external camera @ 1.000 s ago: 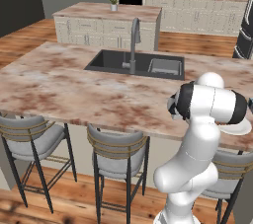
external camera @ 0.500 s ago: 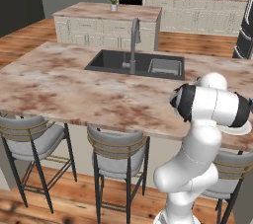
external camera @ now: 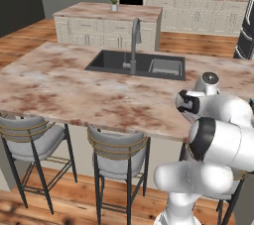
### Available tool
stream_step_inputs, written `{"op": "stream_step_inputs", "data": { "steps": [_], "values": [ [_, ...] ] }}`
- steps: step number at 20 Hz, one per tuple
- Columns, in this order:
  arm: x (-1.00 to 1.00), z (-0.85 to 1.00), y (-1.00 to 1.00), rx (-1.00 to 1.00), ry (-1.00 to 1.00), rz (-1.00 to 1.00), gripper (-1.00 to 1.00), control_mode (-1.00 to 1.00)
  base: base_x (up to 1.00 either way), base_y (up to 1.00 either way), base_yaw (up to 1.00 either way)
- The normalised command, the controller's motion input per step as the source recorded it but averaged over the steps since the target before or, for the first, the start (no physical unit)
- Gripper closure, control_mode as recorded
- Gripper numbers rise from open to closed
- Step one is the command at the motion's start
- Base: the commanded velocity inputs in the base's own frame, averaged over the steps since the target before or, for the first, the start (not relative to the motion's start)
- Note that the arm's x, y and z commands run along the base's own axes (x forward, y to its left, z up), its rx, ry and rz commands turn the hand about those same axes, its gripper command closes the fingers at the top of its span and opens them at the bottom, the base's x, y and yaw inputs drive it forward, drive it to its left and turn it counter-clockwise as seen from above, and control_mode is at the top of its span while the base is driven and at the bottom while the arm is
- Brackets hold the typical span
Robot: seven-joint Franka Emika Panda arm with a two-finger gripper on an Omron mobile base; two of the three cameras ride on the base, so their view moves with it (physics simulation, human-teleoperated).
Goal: Retrieve the tupperware and aluminum foil from the cabinet and place them on the dining counter near the plate with cucumber and kebab skewer to prepare for storing leftovers.
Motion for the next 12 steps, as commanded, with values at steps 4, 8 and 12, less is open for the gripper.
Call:
{"op": "stream_step_inputs", "data": {
  "steps": [4,8,12],
  "values": [
    [-0.80,0.66,0.47,-0.16,-0.03,0.00,-1.00,-1.00,0.00,0.00,0.00],
    [-0.84,0.80,0.38,-0.12,-0.11,0.00,-1.00,-1.00,0.00,0.00,0.00],
    [-0.89,1.00,0.29,-0.09,-0.24,0.00,-1.00,-1.00,0.00,0.00,0.00]
  ]
}}
